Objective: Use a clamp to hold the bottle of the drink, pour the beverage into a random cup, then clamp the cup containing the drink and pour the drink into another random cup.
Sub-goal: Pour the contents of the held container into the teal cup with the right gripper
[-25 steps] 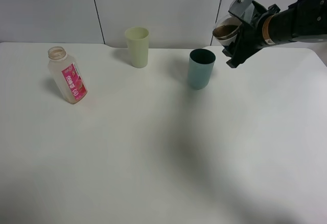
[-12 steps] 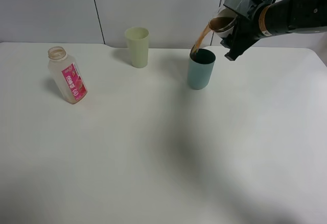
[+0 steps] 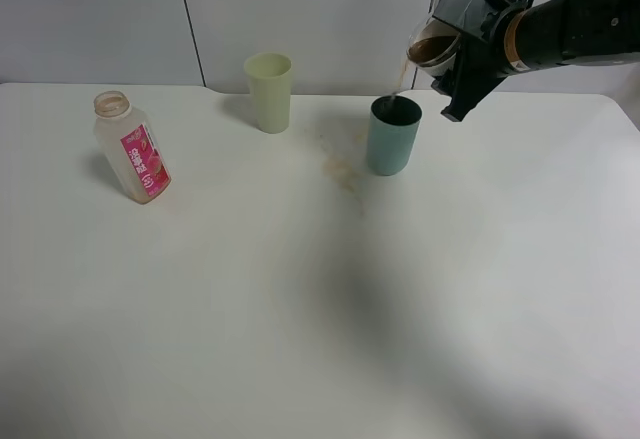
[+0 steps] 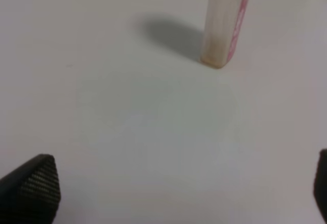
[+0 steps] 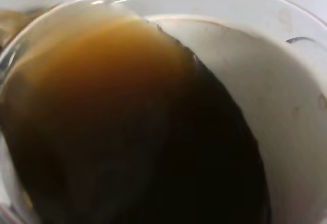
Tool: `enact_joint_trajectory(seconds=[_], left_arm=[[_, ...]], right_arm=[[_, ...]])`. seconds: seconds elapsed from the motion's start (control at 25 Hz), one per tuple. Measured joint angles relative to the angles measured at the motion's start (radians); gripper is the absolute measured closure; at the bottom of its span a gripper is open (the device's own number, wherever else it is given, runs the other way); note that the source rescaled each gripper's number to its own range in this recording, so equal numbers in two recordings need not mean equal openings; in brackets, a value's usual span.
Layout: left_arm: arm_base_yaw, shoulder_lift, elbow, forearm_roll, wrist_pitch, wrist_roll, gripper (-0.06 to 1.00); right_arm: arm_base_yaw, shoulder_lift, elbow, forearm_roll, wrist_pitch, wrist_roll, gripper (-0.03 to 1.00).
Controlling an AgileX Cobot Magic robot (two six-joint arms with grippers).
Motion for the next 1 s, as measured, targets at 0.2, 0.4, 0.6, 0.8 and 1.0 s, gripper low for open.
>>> enact_joint_trajectory(seconds=[0.2,0.4,0.6,0.8,1.0], left_arm=[[0.0,0.0,0.0,0.0,0.0,0.0,-0.06],[0.0,0.0,0.0,0.0,0.0,0.0,-0.06],[0.0,0.0,0.0,0.0,0.0,0.0,-0.06],[0.0,0.0,0.0,0.0,0.0,0.0,-0.06],[0.0,0.0,0.0,0.0,0.0,0.0,-0.06]], right_arm=[[0.0,0.0,0.0,-0.019,0.013,-0.032,0.96],[0.0,0.0,0.0,-0.022,0.019,-0.064,0.96],[0.0,0.0,0.0,-0.022,0.023,-0.094,0.96],[0.0,0.0,0.0,-0.022,0.051,-0.123,0.96],[0.0,0.0,0.0,-0.022,0.069,-0.137,0.96]])
